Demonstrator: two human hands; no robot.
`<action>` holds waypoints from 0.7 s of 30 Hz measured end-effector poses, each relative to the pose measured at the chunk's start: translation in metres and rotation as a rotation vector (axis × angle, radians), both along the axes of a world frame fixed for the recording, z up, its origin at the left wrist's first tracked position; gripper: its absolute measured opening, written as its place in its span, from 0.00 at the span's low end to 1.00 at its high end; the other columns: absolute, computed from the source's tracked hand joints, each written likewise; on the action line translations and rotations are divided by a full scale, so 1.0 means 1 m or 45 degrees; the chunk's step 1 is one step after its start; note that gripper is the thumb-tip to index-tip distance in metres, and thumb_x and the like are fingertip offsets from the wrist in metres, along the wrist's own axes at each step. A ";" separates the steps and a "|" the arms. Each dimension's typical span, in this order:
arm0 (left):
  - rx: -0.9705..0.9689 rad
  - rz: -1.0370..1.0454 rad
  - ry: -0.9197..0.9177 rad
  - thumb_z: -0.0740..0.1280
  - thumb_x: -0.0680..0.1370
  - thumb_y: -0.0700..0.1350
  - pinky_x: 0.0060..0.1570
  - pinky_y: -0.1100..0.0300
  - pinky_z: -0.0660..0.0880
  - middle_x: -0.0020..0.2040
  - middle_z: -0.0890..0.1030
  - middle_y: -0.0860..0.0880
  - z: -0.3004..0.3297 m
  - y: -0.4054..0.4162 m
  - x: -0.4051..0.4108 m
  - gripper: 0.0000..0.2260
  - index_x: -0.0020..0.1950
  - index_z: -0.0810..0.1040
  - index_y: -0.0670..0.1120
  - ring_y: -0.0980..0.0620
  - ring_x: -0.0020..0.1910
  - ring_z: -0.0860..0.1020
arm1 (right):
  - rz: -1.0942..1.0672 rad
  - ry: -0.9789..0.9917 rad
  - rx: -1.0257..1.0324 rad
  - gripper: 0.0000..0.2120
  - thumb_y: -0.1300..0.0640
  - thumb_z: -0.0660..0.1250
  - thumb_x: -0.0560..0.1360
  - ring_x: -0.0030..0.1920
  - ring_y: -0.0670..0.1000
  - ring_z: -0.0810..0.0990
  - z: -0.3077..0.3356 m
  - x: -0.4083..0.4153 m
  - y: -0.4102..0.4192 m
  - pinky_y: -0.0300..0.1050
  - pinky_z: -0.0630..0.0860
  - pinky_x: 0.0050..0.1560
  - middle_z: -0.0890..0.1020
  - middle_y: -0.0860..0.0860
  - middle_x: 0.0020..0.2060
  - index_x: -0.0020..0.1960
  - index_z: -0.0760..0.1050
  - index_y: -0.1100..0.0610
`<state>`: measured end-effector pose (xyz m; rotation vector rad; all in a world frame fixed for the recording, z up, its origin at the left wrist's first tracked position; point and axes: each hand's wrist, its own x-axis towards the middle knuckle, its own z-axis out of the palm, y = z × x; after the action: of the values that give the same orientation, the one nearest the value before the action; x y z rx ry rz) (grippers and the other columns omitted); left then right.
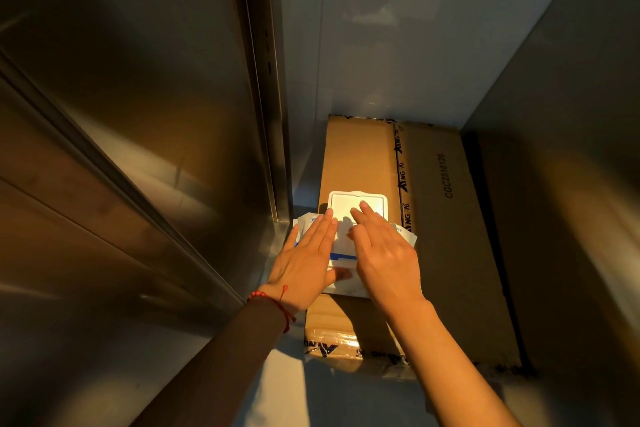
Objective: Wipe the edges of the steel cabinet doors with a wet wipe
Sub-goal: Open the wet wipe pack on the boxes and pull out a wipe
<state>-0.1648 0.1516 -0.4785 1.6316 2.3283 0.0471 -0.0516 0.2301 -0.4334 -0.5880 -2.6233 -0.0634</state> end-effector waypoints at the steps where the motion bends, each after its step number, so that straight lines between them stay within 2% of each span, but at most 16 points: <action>1: -0.002 -0.002 -0.004 0.53 0.79 0.60 0.73 0.50 0.40 0.76 0.37 0.48 0.001 0.000 0.000 0.35 0.75 0.35 0.47 0.52 0.75 0.39 | 0.001 0.009 -0.001 0.26 0.61 0.84 0.47 0.49 0.61 0.82 0.001 -0.001 0.000 0.56 0.79 0.42 0.83 0.62 0.48 0.43 0.82 0.65; 6: 0.005 -0.006 -0.072 0.53 0.79 0.59 0.73 0.51 0.39 0.76 0.37 0.48 0.005 -0.001 -0.001 0.35 0.75 0.34 0.47 0.53 0.75 0.39 | 0.026 0.062 0.031 0.22 0.62 0.83 0.50 0.49 0.60 0.83 0.004 -0.002 0.001 0.53 0.79 0.44 0.83 0.62 0.47 0.41 0.82 0.65; 12: 0.004 0.010 -0.093 0.54 0.80 0.58 0.73 0.52 0.39 0.77 0.38 0.49 0.006 0.000 -0.001 0.35 0.75 0.35 0.47 0.53 0.75 0.40 | 0.029 0.095 0.016 0.20 0.64 0.82 0.51 0.49 0.61 0.82 0.009 -0.002 0.001 0.57 0.80 0.41 0.83 0.63 0.47 0.41 0.82 0.66; 21: 0.014 0.025 -0.135 0.56 0.80 0.57 0.74 0.50 0.41 0.77 0.39 0.49 0.009 0.000 -0.001 0.36 0.75 0.36 0.47 0.53 0.75 0.40 | 0.050 0.122 0.024 0.19 0.64 0.82 0.54 0.50 0.60 0.82 0.013 -0.003 0.002 0.56 0.80 0.44 0.83 0.63 0.48 0.42 0.82 0.66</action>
<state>-0.1654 0.1513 -0.4694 1.5717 2.2679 0.1469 -0.0541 0.2316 -0.4208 -0.5204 -2.5377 -0.0466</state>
